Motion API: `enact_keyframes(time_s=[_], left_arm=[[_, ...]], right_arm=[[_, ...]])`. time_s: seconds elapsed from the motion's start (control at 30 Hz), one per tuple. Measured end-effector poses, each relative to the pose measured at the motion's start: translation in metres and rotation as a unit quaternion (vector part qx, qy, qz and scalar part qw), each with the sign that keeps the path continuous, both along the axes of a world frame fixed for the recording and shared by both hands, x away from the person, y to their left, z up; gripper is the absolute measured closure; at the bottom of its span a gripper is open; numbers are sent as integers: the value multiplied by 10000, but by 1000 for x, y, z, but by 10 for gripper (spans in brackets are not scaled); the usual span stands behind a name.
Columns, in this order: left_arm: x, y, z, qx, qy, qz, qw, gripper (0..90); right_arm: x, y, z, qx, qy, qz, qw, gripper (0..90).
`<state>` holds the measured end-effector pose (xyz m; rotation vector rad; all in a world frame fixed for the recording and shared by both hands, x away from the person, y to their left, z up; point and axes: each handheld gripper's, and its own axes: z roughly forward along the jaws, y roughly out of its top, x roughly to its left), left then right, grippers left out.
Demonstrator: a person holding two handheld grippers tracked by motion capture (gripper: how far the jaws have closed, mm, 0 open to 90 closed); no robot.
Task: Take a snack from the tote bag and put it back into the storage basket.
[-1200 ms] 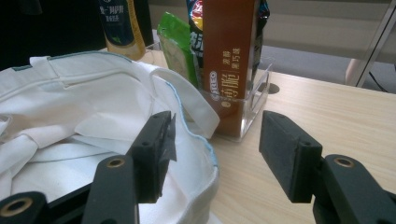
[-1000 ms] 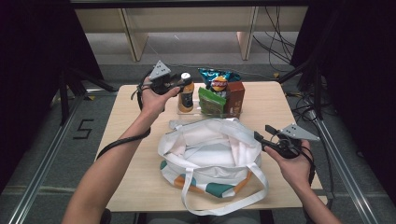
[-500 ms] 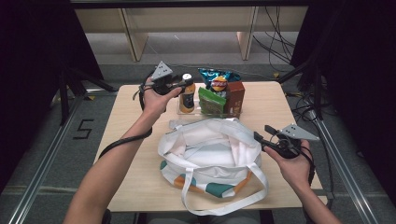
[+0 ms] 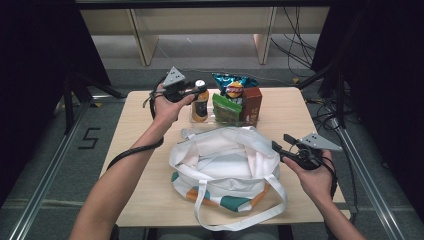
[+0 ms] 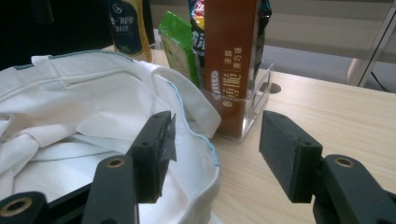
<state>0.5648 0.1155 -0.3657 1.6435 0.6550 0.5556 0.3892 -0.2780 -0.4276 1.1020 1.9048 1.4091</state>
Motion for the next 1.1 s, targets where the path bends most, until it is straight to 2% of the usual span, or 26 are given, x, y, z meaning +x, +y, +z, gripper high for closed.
enact_keyframes(time_s=[0.1,0.13,0.23,0.27,0.33,0.37,0.47,0.53,0.57,1.1], left_arm=[[1,0,-1,9,5,10,10000,590],[1,0,-2,11,21,16,10000,589],[1,-1,-2,26,27,21,10000,589],[1,-1,-2,30,29,19,10000,590],[1,-1,-2,29,27,15,10000,589],[1,-1,-3,25,29,20,10000,590],[2,-1,-3,32,44,39,10000,590],[2,-1,-5,43,51,50,10000,589],[3,-1,-5,48,50,50,10000,590],[5,0,-11,78,110,80,9999,590]], right_arm=[[-2,1,0,55,84,-47,9999,446],[0,0,0,-58,-43,8,10000,447],[0,0,0,-52,-32,1,10000,446],[-2,2,0,78,112,-55,9999,446],[-2,1,1,46,130,-52,9999,446],[-1,0,1,-47,45,-35,10000,446],[-1,0,1,-5,40,-1,10000,446],[-2,1,0,60,118,-37,9999,446],[-1,-1,1,-63,39,-40,10000,446],[0,-1,0,-104,0,-26,9999,446]])
